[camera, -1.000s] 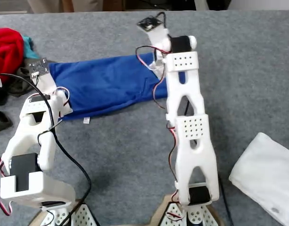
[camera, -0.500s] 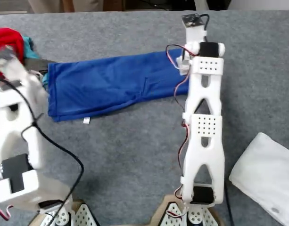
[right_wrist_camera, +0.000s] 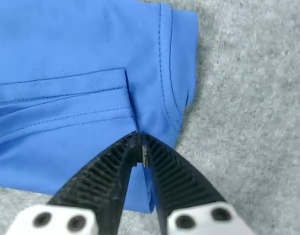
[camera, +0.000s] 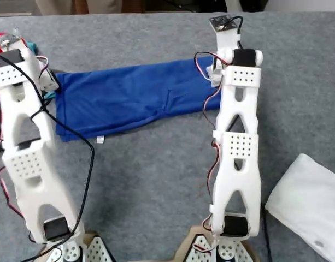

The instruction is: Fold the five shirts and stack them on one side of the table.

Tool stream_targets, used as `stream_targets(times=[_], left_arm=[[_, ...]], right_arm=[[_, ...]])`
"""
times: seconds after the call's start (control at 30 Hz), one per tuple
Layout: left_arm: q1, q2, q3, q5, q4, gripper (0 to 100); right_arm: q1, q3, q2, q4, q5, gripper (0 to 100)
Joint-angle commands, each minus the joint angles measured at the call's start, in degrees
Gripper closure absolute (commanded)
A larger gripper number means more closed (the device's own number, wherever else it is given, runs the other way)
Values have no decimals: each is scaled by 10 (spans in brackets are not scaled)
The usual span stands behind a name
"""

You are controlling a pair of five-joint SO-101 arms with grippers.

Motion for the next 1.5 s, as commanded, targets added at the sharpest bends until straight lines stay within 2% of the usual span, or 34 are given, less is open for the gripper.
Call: stream_targets(times=[0.0,0.23,0.97,1.23,1.47], left_arm=[[4,72,-146,-33,62,818],[-1,160,-248,-47,106,819],[17,167,-218,-47,105,817],[8,167,-194,-80,102,818],[18,203,-191,-80,78,818]], right_arm=[[9,-25,1,-18,10,994],[7,-25,4,-20,11,994],[6,-24,6,-20,11,994],[6,-24,6,-20,11,994],[6,-25,16,-21,11,994]])
